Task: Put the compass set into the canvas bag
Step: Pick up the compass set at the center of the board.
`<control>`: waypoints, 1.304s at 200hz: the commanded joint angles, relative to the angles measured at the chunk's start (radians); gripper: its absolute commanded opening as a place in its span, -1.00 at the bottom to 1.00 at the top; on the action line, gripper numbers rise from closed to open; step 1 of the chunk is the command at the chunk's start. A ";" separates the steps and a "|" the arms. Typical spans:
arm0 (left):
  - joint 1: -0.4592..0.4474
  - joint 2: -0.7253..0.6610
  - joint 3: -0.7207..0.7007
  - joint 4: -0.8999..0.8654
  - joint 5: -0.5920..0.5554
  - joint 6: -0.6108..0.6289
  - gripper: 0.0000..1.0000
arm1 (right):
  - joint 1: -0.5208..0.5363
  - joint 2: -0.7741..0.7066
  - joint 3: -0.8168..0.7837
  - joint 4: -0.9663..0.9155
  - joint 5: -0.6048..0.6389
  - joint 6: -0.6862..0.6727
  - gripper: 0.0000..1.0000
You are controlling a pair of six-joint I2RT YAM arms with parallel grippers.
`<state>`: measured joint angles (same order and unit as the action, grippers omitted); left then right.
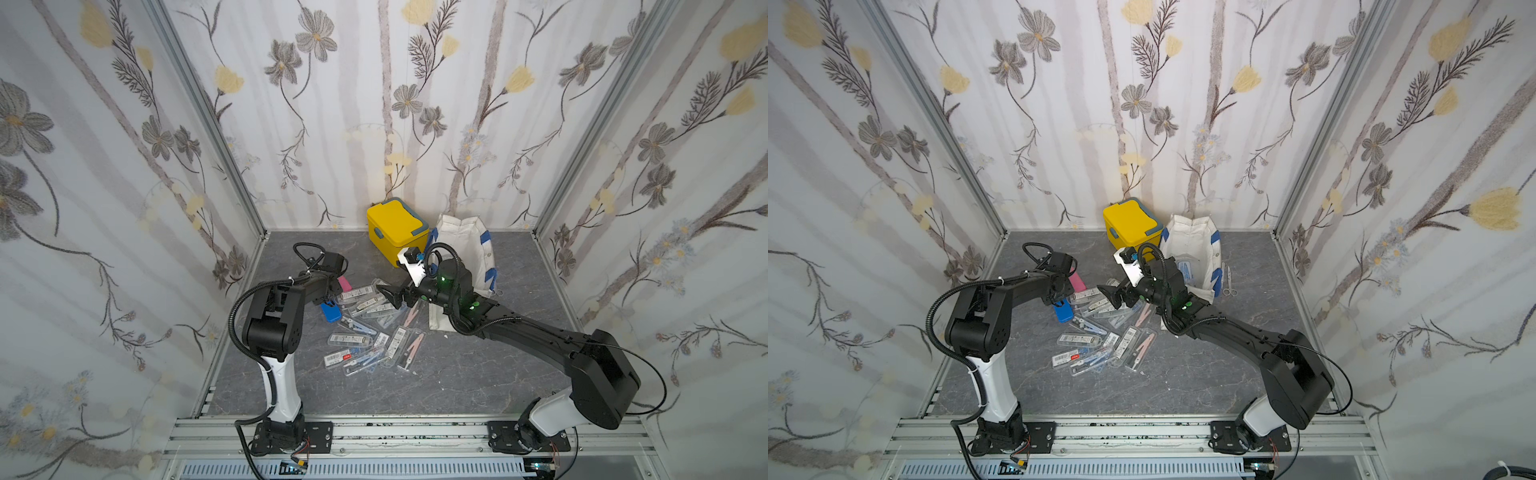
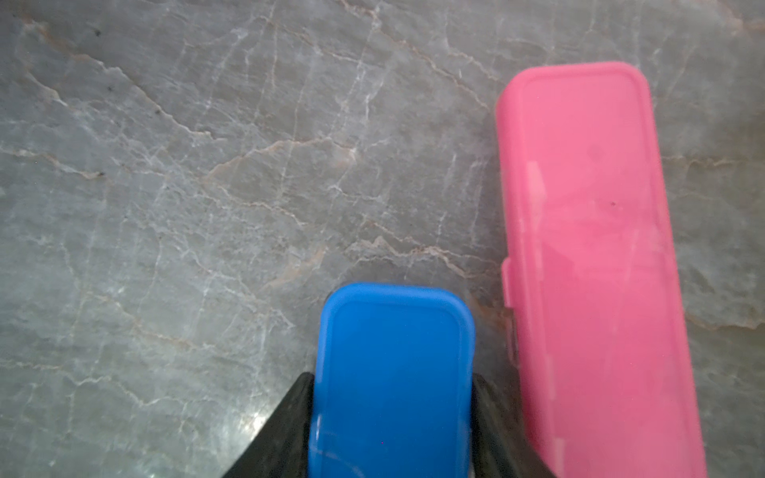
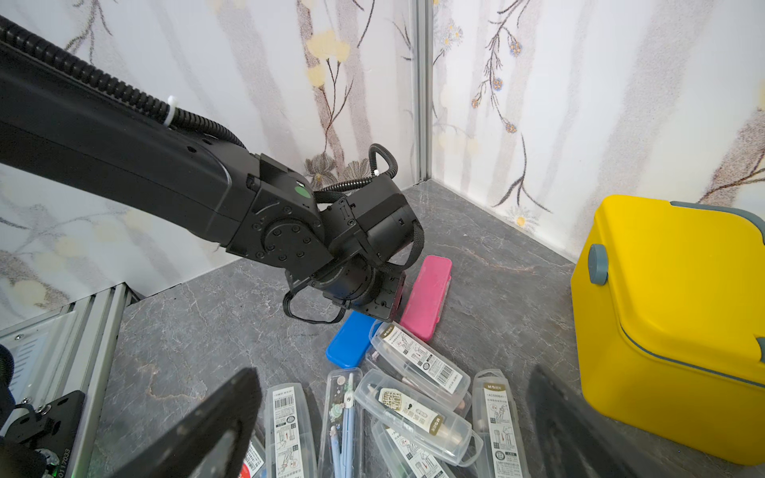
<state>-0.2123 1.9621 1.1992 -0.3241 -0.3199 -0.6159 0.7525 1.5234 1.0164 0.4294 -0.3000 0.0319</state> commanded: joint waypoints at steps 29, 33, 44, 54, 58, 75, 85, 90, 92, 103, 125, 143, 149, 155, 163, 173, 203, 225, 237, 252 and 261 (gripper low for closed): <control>0.001 -0.068 -0.038 -0.112 0.032 0.005 -0.05 | 0.004 0.033 0.046 -0.006 -0.020 -0.013 0.99; 0.001 -0.077 -0.041 -0.109 0.030 0.009 -0.05 | 0.005 0.035 0.049 -0.007 -0.022 -0.012 0.99; 0.001 -0.100 -0.051 -0.100 0.023 0.013 -0.06 | 0.007 0.041 0.057 -0.013 -0.026 -0.012 0.99; 0.001 -0.122 -0.060 -0.091 0.020 0.018 -0.06 | 0.010 0.046 0.065 -0.021 -0.031 -0.015 0.99; 0.000 -0.131 -0.063 -0.087 0.021 0.021 -0.05 | 0.011 0.048 0.069 -0.025 -0.033 -0.016 0.99; 0.001 -0.170 -0.077 -0.065 0.021 0.031 -0.05 | 0.018 0.058 0.080 -0.035 -0.040 -0.023 0.99; 0.001 -0.195 -0.086 -0.053 0.024 0.038 -0.05 | 0.021 0.065 0.087 -0.039 -0.044 -0.027 0.99; 0.001 -0.207 -0.089 -0.047 0.023 0.041 -0.05 | 0.023 0.065 0.091 -0.043 -0.046 -0.029 0.99; 0.001 -0.212 -0.091 -0.045 0.025 0.042 -0.05 | 0.024 0.066 0.092 -0.044 -0.046 -0.030 0.99; -0.001 -0.241 -0.100 -0.031 0.028 0.050 -0.05 | 0.028 0.065 0.101 -0.052 -0.051 -0.031 0.99; -0.001 -0.307 -0.120 0.005 0.050 0.063 -0.04 | 0.036 0.103 0.116 -0.070 -0.068 -0.032 0.99; -0.001 -0.366 -0.140 0.055 0.095 0.070 -0.04 | 0.049 0.112 0.133 -0.089 -0.059 -0.027 0.99; -0.001 -0.385 -0.146 0.074 0.119 0.071 -0.04 | 0.054 0.113 0.147 -0.102 -0.047 -0.026 0.99; -0.001 -0.400 -0.151 0.096 0.146 0.068 -0.04 | 0.059 0.116 0.161 -0.116 -0.039 -0.024 0.99; -0.001 -0.421 -0.156 0.122 0.183 0.064 -0.04 | 0.061 0.120 0.181 -0.136 -0.027 -0.022 0.99; -0.002 -0.440 -0.158 0.154 0.228 0.057 -0.04 | 0.061 0.124 0.204 -0.158 -0.015 -0.017 0.99; -0.012 -0.489 -0.165 0.245 0.323 0.025 -0.04 | 0.061 0.149 0.266 -0.216 -0.011 0.019 0.99; -0.016 -0.525 -0.183 0.328 0.393 -0.013 -0.04 | 0.060 0.178 0.298 -0.241 -0.006 0.045 0.98; -0.019 -0.543 -0.192 0.376 0.425 -0.033 -0.04 | 0.060 0.197 0.319 -0.258 -0.009 0.061 0.96; -0.020 -0.558 -0.198 0.414 0.456 -0.053 -0.04 | 0.090 0.223 0.349 -0.272 -0.011 0.097 0.90; -0.022 -0.568 -0.200 0.430 0.472 -0.063 -0.04 | 0.090 0.240 0.372 -0.281 -0.014 0.116 0.85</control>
<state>-0.2317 1.4204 1.0058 -0.0223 0.0658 -0.6231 0.8284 1.7348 1.3426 0.1787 -0.3019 0.0872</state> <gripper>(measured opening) 0.485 0.951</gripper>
